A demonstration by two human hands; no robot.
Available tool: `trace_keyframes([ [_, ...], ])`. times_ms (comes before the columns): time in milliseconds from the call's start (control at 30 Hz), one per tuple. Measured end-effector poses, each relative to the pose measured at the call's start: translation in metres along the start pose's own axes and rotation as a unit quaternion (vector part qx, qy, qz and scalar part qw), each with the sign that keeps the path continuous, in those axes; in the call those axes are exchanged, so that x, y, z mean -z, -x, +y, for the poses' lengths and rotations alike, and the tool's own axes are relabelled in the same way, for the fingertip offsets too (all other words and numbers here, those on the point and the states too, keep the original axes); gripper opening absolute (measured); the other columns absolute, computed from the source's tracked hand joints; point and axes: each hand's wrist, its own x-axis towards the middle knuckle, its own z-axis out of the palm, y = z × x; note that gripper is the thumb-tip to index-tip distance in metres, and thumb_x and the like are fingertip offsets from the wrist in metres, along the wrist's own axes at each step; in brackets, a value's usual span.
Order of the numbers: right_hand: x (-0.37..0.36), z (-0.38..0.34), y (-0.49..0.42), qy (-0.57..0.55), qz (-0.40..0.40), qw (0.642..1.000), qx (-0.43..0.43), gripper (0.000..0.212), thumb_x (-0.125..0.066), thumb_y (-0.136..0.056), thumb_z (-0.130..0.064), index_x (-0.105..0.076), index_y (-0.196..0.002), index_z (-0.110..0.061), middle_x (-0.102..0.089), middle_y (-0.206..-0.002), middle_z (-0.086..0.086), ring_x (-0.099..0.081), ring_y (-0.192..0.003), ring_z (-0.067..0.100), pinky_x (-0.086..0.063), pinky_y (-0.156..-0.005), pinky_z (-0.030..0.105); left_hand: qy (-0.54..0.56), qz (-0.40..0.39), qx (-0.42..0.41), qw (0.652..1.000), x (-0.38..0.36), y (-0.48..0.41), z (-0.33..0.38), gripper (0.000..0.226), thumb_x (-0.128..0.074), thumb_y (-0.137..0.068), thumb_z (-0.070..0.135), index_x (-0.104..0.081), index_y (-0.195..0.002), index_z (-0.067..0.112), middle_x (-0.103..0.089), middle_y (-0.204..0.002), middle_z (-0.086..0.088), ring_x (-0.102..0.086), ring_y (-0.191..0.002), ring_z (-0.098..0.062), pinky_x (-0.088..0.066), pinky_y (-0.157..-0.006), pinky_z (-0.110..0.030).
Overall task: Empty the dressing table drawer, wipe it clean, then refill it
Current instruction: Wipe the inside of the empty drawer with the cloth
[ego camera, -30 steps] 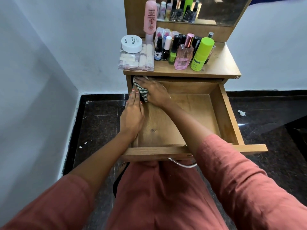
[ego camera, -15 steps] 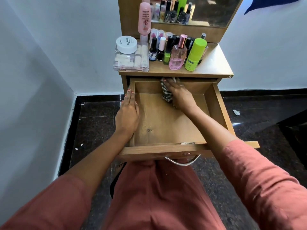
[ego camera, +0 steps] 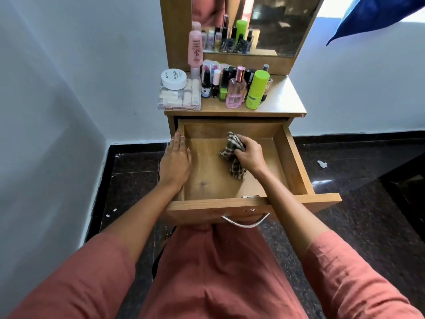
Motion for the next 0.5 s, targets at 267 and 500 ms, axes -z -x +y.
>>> trace_keyframes([
  [267, 0.002, -0.016, 0.024, -0.085, 0.019, 0.996, -0.017, 0.049, -0.059, -0.074, 0.003, -0.058, -0.122, -0.008, -0.064, -0.118, 0.011, -0.060, -0.107, 0.021, -0.048, -0.098, 0.037, 0.184, -0.027, 0.081, 0.979, 0.025, 0.014, 0.046, 0.043, -0.032, -0.099, 0.031, -0.060, -0.078, 0.006, -0.059, -0.070, -0.007, -0.058, -0.061, -0.021, -0.043, -0.053, -0.028],
  [500, -0.004, -0.026, 0.052, -0.050, 0.064, 0.986, 0.144, 0.052, -0.063, -0.067, 0.013, -0.059, -0.117, 0.000, -0.061, -0.113, 0.014, -0.053, -0.100, 0.012, -0.035, -0.087, -0.003, 0.589, -0.145, 0.316, 0.730, 0.036, 0.017, 0.075, 0.041, -0.041, -0.094, 0.044, -0.058, -0.080, 0.009, -0.062, -0.075, -0.007, -0.059, -0.070, -0.016, -0.051, -0.070, -0.025],
])
